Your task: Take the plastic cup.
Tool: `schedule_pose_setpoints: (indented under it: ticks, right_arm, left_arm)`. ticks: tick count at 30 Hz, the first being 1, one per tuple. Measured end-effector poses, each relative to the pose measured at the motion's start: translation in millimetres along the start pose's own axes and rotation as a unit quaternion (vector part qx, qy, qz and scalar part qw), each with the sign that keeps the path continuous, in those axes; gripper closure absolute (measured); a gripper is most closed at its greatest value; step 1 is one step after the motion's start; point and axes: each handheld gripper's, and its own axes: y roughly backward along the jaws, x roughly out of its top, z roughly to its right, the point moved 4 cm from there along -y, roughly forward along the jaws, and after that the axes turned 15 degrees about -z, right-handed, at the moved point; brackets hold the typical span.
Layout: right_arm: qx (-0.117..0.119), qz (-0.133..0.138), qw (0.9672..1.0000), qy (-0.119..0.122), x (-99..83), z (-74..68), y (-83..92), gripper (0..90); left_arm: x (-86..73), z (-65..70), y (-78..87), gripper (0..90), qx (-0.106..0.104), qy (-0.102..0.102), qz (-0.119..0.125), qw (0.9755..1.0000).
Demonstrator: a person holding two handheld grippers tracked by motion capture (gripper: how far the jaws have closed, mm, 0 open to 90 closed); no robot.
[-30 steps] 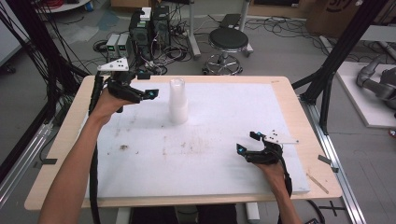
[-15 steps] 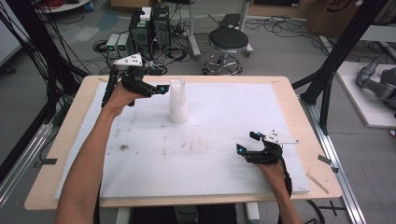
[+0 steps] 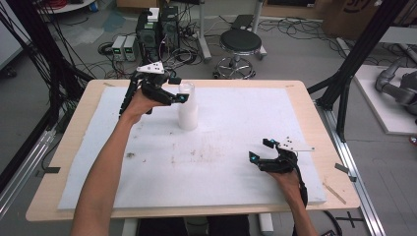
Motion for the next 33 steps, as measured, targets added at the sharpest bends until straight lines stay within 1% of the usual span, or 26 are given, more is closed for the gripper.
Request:
schedule_pose_setpoints:
  ticks: [5,9,14,16,20,22,26,29,33]
  right_arm:
    - [0.0,0.0,1.0,-0.001,0.1,0.1,-0.2,15.1]
    - [0.0,-0.001,1.0,0.0,0.1,0.0,-0.2,15.1]
    - [0.0,-0.001,1.0,0.0,0.2,0.5,-0.3,15.1]
    - [0.0,-0.002,1.0,-0.001,0.1,0.2,-0.2,15.1]
    - [0.0,0.0,1.0,-0.001,0.1,0.1,-0.1,15.1]
    - [0.0,0.0,1.0,-0.001,0.0,0.1,-0.1,15.1]
    - [0.0,0.0,1.0,-0.001,0.2,0.4,-0.3,15.1]
    - [0.0,0.0,1.0,-0.003,0.3,0.3,-0.3,15.1]
    - [0.001,-0.001,1.0,-0.002,0.2,0.8,-0.5,15.1]
  left_arm:
    - [-1.4,-1.5,-9.2,9.6,-0.004,0.004,-0.002,1.0]
    - [-4.1,-4.0,-13.3,9.6,-0.002,0.007,-0.01,0.9999]
    - [-4.8,-4.0,-18.1,9.7,-0.002,0.006,-0.013,0.9999]
    - [-6.0,-4.4,-20.4,10.2,-0.003,0.006,-0.019,0.9998]
    - [-8.7,-7.2,-21.4,13.5,0.001,0.008,-0.025,0.9996]
    - [-9.4,-7.9,-21.1,13.5,0.002,0.01,-0.022,0.9997]
    - [-13.7,-9.3,-21.6,14.1,0.005,0.014,-0.029,0.9995]
    - [-15.1,-9.2,-21.8,14.5,0.003,0.019,-0.025,0.9995]
    - [-14.5,-8.5,-22.9,15.1,0.001,0.019,-0.025,0.9995]
